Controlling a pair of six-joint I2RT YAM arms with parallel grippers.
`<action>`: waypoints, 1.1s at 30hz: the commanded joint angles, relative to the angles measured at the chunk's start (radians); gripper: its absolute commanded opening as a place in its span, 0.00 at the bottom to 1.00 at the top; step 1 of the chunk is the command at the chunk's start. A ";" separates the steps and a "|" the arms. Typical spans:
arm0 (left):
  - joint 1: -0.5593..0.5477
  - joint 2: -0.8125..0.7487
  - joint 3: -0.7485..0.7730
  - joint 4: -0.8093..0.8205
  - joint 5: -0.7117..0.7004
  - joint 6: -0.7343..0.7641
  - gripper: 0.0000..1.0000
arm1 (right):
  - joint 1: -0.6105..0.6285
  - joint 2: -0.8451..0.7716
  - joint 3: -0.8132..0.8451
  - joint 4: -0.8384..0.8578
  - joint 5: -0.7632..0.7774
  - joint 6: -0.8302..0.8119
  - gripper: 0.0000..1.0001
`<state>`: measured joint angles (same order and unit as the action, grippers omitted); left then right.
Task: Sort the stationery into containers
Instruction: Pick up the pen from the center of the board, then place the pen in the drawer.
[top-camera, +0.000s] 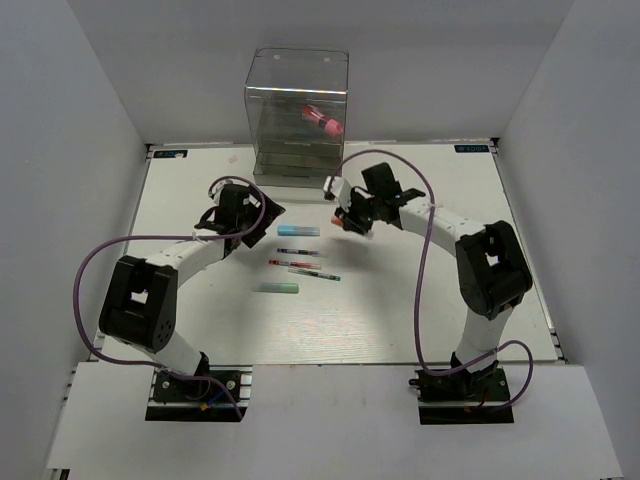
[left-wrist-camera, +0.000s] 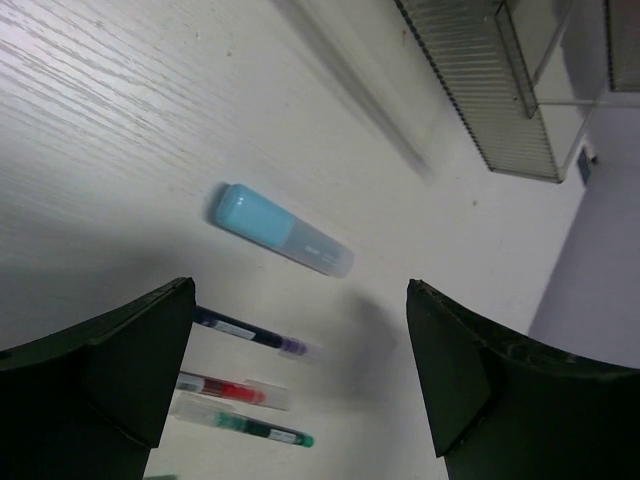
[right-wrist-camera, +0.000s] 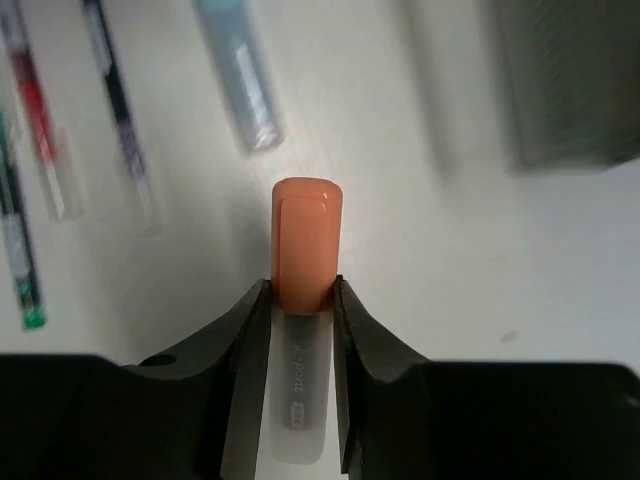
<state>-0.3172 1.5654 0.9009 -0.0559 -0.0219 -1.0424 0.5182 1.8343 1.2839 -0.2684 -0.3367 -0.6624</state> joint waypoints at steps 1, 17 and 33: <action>0.003 -0.007 0.035 0.016 0.036 -0.132 0.95 | -0.001 -0.044 0.154 0.155 -0.077 -0.144 0.00; -0.016 0.090 0.148 -0.119 0.080 -0.458 0.91 | 0.005 0.330 0.508 0.607 -0.079 -0.210 0.00; -0.016 0.223 0.282 -0.297 0.111 -0.507 0.90 | -0.004 0.363 0.476 0.617 -0.130 -0.141 0.56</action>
<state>-0.3305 1.7752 1.1244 -0.2672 0.0750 -1.5364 0.5171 2.2837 1.8202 0.2966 -0.4252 -0.8261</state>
